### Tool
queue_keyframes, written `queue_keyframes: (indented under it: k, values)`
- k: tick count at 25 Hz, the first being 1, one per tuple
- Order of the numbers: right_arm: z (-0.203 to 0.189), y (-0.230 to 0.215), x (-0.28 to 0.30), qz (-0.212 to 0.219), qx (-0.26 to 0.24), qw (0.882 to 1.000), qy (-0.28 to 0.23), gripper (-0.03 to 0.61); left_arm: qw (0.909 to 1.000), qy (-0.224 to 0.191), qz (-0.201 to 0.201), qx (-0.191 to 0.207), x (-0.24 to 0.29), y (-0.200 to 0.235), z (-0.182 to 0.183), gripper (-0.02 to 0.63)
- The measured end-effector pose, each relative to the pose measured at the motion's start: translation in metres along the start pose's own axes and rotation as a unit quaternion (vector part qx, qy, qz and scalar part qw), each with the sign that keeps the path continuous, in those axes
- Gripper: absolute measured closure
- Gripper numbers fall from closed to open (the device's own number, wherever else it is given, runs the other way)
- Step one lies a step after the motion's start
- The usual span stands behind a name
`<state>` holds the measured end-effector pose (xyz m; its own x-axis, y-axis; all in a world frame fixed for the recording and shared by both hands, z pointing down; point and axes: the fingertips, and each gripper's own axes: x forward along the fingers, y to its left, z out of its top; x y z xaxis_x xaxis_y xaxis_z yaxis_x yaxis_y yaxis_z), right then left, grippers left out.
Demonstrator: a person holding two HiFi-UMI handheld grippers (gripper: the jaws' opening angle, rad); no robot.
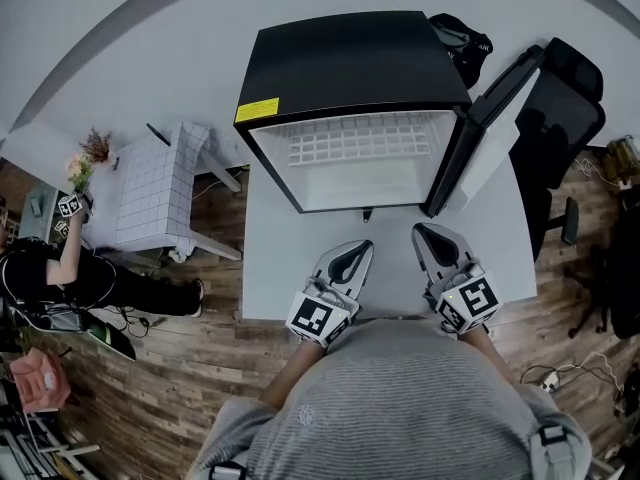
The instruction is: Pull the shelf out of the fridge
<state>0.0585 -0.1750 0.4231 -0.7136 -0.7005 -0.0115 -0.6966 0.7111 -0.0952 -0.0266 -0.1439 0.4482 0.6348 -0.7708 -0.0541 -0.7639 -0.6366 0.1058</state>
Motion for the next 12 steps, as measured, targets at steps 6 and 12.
queue_keyframes:
  k: [6,12]
  values:
    - [-0.002,-0.007,0.01,-0.008,0.0,1.0,0.004,0.565,0.9908,-0.032,0.005,-0.131,0.013,0.026,-0.004,0.603]
    - [-0.001,-0.013,0.016,-0.012,-0.006,1.0,0.002,0.565,0.9164,-0.085,0.007,-0.391,0.031,0.06,-0.017,0.601]
